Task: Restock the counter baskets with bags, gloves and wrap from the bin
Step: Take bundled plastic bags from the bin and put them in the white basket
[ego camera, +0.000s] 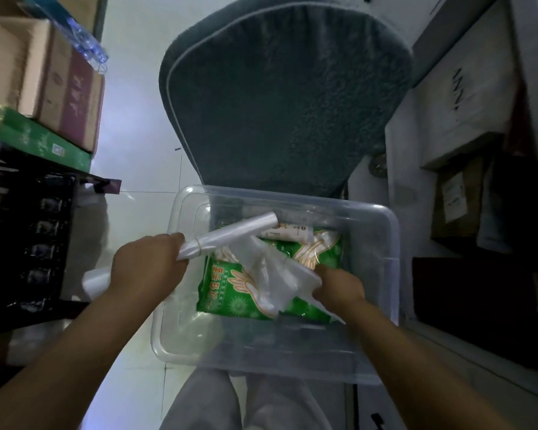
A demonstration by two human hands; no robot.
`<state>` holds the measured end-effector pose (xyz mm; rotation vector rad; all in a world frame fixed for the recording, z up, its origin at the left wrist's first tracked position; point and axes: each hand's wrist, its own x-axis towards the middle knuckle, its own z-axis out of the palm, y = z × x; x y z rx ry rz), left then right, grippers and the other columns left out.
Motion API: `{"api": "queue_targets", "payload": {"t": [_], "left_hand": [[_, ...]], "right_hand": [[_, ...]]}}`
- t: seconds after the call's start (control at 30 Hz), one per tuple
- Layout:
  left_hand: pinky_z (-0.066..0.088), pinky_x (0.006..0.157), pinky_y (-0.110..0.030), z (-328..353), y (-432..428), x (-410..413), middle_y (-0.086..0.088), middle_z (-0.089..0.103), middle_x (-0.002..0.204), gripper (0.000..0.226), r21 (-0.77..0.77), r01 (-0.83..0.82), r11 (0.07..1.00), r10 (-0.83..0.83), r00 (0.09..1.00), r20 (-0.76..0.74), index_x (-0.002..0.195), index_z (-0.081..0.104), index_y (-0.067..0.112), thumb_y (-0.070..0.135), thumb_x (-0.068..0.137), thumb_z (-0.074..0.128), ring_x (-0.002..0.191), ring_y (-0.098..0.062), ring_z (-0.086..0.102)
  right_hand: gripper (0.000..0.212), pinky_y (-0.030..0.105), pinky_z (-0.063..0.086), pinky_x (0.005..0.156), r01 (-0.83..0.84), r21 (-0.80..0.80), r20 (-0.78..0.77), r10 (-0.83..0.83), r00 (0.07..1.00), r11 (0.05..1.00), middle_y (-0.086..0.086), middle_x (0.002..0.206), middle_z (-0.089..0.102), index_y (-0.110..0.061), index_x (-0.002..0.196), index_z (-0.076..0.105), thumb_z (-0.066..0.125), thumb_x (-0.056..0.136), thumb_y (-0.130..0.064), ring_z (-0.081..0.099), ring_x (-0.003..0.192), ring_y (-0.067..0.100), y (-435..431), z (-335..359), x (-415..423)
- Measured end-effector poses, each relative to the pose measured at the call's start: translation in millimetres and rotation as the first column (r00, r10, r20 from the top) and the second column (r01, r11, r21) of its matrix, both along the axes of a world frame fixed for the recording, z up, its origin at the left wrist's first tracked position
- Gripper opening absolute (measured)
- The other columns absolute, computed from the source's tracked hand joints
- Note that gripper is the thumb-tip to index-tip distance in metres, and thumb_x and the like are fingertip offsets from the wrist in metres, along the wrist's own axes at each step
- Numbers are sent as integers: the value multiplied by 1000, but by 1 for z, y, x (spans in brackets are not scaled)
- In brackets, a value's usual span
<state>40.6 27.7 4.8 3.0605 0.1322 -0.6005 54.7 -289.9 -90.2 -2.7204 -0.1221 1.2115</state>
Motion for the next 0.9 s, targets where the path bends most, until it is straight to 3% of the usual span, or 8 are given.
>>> {"api": "queue_targets", "payload": {"t": [0.17, 0.3, 0.43, 0.53, 0.6, 0.67, 0.77, 0.9], "left_hand": [[51, 70, -39, 33, -6, 2, -9, 68, 83, 23, -181, 16, 983, -11, 1000, 26, 86, 64, 14, 32, 82, 51, 76, -31, 64], [39, 56, -27, 62, -22, 0, 2, 68, 81, 12, -137, 104, 985, -89, 990, 114, 80, 59, 26, 37, 84, 54, 74, -24, 63], [36, 55, -27, 102, -46, -4, 4, 66, 79, 10, -267, 185, 946, -135, 972, 195, 76, 62, 27, 35, 82, 58, 75, -23, 62], [36, 55, -28, 130, -68, -4, 5, 60, 75, 8, -385, 270, 883, -168, 946, 278, 74, 61, 26, 33, 79, 62, 75, -24, 60], [36, 53, -29, 148, -86, -4, 5, 53, 72, 12, -433, 346, 832, -210, 920, 331, 69, 59, 25, 33, 78, 62, 73, -25, 57], [34, 50, -30, 161, -108, -4, 3, 50, 67, 19, -464, 425, 777, -262, 889, 376, 63, 55, 23, 34, 77, 62, 68, -24, 52], [32, 47, -29, 177, -149, -9, 1, 47, 62, 24, -520, 498, 693, -300, 856, 421, 57, 56, 21, 33, 76, 62, 61, -24, 48], [31, 45, -25, 202, -215, -35, 7, 50, 62, 20, -653, 555, 516, -326, 831, 450, 60, 59, 24, 32, 77, 67, 53, -14, 47]], "right_hand": [[36, 34, 50, 74, 5, -81, 111, 4, 994, 997, 9, 108, 67, -19, 116, 53, 56, 81, -21, 63, 97, 29, -20, 70, -12], [42, 36, 50, 75, 87, -141, 241, -51, 969, 986, 8, 110, 66, -21, 124, 49, 54, 83, -24, 63, 97, 30, -33, 130, -34], [45, 37, 53, 71, 246, -132, 446, -164, 880, 960, 6, 104, 68, -23, 128, 44, 54, 84, -28, 65, 90, 29, -38, 195, -79], [27, 34, 53, 60, 415, -50, 568, -316, 760, 908, 3, 93, 69, -21, 110, 49, 55, 85, -30, 65, 76, 25, -42, 237, -116], [17, 30, 45, 49, 517, 9, 640, -402, 655, 856, 1, 83, 66, -23, 94, 46, 56, 84, -31, 60, 67, 23, -46, 262, -139], [21, 27, 32, 44, 616, 76, 702, -481, 525, 784, -2, 75, 59, -26, 84, 37, 58, 83, -31, 52, 61, 21, -53, 284, -166], [23, 27, 25, 45, 739, 175, 764, -563, 314, 650, -8, 66, 47, -26, 83, 34, 57, 85, -31, 46, 58, 20, -70, 311, -207], [24, 20, 21, 41, 842, 249, 841, -538, 57, 479, -8, 65, 48, -28, 81, 37, 60, 84, -32, 40, 49, 6, -98, 340, -272]]}}
